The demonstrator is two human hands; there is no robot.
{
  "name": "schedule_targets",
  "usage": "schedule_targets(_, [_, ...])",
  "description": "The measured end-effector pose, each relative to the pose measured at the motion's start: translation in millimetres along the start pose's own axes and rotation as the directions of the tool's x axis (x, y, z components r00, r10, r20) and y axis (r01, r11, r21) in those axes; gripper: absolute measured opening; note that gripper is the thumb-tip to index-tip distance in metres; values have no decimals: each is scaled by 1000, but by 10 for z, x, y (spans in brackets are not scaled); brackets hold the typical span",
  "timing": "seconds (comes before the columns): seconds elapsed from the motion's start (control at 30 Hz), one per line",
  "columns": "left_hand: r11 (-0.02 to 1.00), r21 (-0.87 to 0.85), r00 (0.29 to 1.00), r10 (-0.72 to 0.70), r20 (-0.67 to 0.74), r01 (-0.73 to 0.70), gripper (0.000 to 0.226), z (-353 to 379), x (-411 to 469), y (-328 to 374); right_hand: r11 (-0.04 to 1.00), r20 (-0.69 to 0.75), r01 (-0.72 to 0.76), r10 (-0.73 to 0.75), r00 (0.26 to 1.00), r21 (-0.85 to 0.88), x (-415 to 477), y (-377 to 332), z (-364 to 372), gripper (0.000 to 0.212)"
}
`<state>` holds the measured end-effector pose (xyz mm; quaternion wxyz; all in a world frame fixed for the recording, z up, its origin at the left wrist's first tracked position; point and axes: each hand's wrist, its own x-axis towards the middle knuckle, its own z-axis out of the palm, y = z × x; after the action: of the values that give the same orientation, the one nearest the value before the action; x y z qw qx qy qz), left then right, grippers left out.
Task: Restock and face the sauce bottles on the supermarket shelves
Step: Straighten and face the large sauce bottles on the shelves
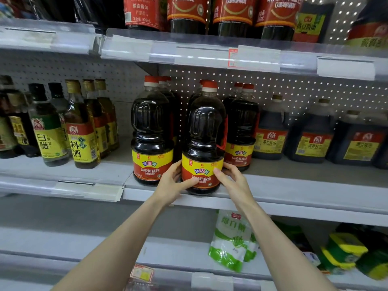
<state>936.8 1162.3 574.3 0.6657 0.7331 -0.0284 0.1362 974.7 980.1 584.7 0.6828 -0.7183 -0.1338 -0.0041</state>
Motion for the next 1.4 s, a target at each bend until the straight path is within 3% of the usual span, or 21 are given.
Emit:
schedule_targets(0.2, [999,43,998,28,-57,-25,78,50,-13,-47,1000,95,-6,5,995,8,-3,-11,2,47])
schedule_targets(0.3, [998,54,1000,21,-18,-20,79,20,-14,-39,1000,44,-9,10,999,-30,-10,5,-4,43])
schedule_targets(0.43, [998,54,996,-37,-81,42,79,16,6,-66,998,13,-14,15,1000,-56,-7,40,-38,36])
schedule_targets(0.77, [994,106,992,7,-128,6,71,111,-16,-92,998,28,5,-4,1000,-55,9,53,-20,45])
schedule_targets(1.4, [991,133,999,4,-40,1,76,53,25,-118,1000,54,-27,28,998,-6,2,50,-14,44])
